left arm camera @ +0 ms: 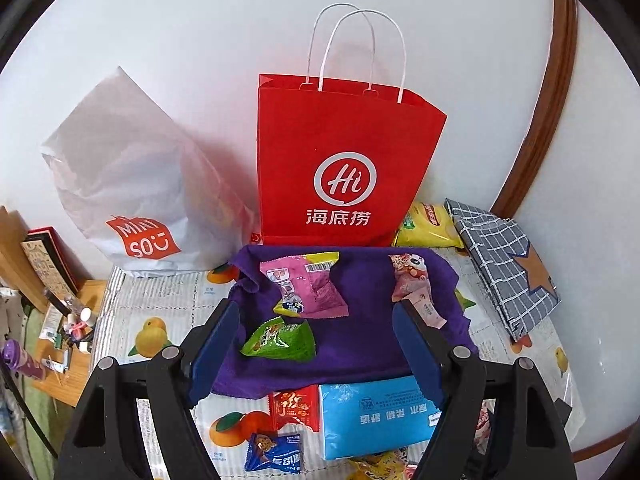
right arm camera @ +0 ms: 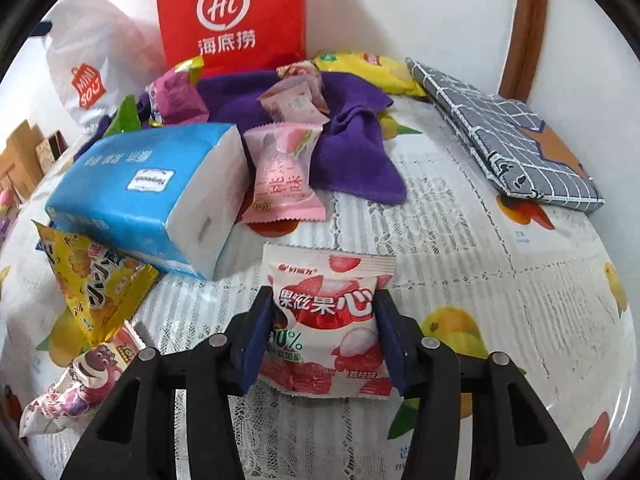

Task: Organize snacks
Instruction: 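Close the right gripper on the red-and-white lychee candy packet, then grasp the dark blue snack bag with the left gripper while the right holds the lychee packet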

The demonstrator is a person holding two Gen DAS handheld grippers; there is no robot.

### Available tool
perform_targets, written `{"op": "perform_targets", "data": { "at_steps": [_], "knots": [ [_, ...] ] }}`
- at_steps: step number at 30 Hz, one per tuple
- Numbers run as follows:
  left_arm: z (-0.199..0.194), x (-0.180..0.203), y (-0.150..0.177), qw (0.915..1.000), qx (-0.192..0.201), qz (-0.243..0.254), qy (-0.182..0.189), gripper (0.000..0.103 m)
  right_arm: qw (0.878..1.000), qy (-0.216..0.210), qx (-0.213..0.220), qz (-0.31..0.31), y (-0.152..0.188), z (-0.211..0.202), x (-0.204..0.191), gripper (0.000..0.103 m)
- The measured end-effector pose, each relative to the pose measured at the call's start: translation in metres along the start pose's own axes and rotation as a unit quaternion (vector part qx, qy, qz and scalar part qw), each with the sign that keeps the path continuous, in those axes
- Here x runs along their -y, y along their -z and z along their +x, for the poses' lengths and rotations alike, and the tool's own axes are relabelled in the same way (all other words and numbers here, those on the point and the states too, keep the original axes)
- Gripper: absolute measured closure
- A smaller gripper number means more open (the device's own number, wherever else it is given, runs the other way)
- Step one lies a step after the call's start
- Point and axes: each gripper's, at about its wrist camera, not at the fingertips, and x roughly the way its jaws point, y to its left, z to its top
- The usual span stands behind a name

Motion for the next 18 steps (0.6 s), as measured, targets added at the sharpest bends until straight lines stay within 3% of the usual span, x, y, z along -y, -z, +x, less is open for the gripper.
{"op": "perform_targets", "data": {
  "at_steps": [10,15,18],
  "knots": [
    [0.004,-0.004,0.024,0.9994,-0.006,-0.01,-0.031,0.025,1.0,-0.012,-0.004,0.008,-0.002,0.001,0.004,0.052],
    [0.031,-0.03,0.066,0.9961,-0.053,-0.031,-0.063,0.025,1.0,-0.003,-0.003,-0.001,-0.001,0.001,0.0,0.052],
    [0.048,-0.05,0.099,0.9927,-0.09,-0.058,-0.056,0.025,1.0,-0.004,-0.004,-0.002,-0.001,0.001,0.0,0.052]
  ]
}}
